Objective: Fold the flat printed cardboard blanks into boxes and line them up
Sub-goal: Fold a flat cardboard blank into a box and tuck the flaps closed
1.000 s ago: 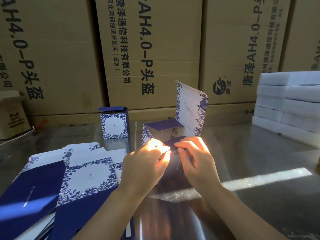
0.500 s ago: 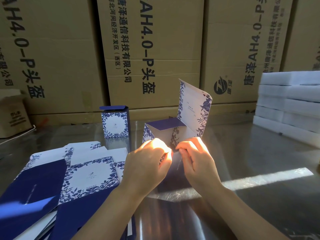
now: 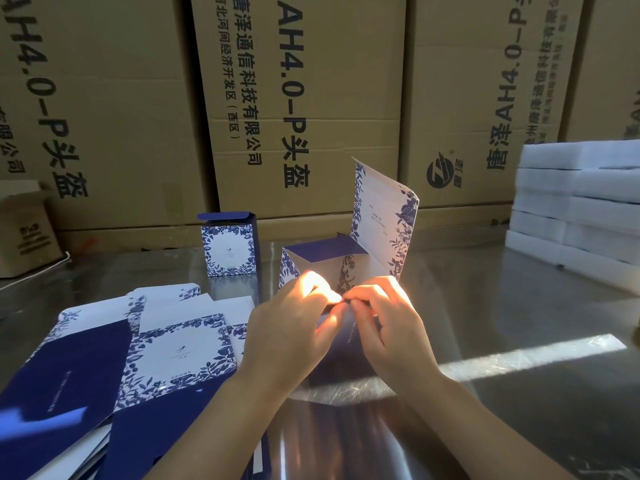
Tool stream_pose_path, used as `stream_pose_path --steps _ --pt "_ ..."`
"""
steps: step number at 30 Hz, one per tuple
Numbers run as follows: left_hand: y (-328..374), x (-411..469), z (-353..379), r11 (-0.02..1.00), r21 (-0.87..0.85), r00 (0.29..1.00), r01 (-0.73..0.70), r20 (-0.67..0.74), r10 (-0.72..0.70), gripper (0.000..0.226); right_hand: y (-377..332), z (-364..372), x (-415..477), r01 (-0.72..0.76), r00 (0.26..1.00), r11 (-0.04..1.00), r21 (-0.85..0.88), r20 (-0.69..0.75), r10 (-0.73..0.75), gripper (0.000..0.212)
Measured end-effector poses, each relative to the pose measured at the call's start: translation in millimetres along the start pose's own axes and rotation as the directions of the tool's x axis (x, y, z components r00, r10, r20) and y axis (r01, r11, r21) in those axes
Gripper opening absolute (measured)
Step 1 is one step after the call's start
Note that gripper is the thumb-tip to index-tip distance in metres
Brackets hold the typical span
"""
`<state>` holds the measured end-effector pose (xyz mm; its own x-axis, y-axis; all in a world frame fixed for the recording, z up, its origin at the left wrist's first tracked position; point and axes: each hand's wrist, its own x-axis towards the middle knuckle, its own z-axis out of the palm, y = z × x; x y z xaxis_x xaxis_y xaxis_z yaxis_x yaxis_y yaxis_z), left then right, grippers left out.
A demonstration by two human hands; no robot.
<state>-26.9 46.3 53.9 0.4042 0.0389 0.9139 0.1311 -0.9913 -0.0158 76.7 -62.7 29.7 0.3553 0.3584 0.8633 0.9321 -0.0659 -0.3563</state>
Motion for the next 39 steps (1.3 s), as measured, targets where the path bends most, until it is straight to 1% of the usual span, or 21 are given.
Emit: stream_pose_path --steps 5,9,11,17,22,26,29,35,39 --pt "0.2 0.7 -1.9 0.999 -0.036 1.000 -0.008 0.008 0.009 0.021 -2.0 0.0 -0.7 0.009 0.999 1.000 0.011 -0.035 -0.009 0.014" --pt "-0.6 -0.1 -3.2 1.000 -0.023 1.000 -0.014 0.022 0.014 0.019 -2.5 0.3 -1.3 0.039 0.996 0.999 -0.003 -0.074 -0.039 0.016" --pt "-0.2 -0.3 -2.6 0.999 -0.029 1.000 -0.022 0.011 0.022 0.017 -2.2 0.5 -1.0 0.030 0.997 1.000 0.004 -0.069 -0.030 0.014" --pt "1.1 -1.5 0.0 0.998 -0.053 1.000 -0.031 0.003 0.031 0.028 -3.0 -0.2 -0.9 0.010 1.000 1.000 -0.014 -0.026 -0.011 0.013" --pt "-1.5 0.5 -3.3 0.998 -0.055 1.000 -0.024 0.018 0.025 0.026 -1.2 -1.0 -1.1 0.039 0.997 0.997 -0.062 -0.067 -0.044 0.010" --pt "-3.1 1.9 -5.7 0.999 -0.025 0.999 -0.022 0.030 0.023 0.012 1.0 -3.6 1.2 0.053 0.993 0.992 -0.117 -0.096 -0.064 0.020" --pt "-4.1 2.0 -8.1 0.999 -0.048 0.999 -0.025 0.032 0.026 0.010 4.4 -6.9 2.5 0.094 0.987 0.979 -0.179 -0.115 -0.116 0.021" --pt "-6.5 2.7 -10.8 0.999 -0.034 0.998 -0.031 0.054 0.033 0.015 6.4 -12.3 4.6 0.110 0.986 0.963 -0.245 -0.099 -0.138 0.026" --pt "-8.3 1.7 -9.7 0.998 -0.037 0.998 -0.045 0.053 0.047 0.013 2.9 -13.3 6.8 0.101 0.992 0.956 -0.275 -0.047 -0.119 0.029"
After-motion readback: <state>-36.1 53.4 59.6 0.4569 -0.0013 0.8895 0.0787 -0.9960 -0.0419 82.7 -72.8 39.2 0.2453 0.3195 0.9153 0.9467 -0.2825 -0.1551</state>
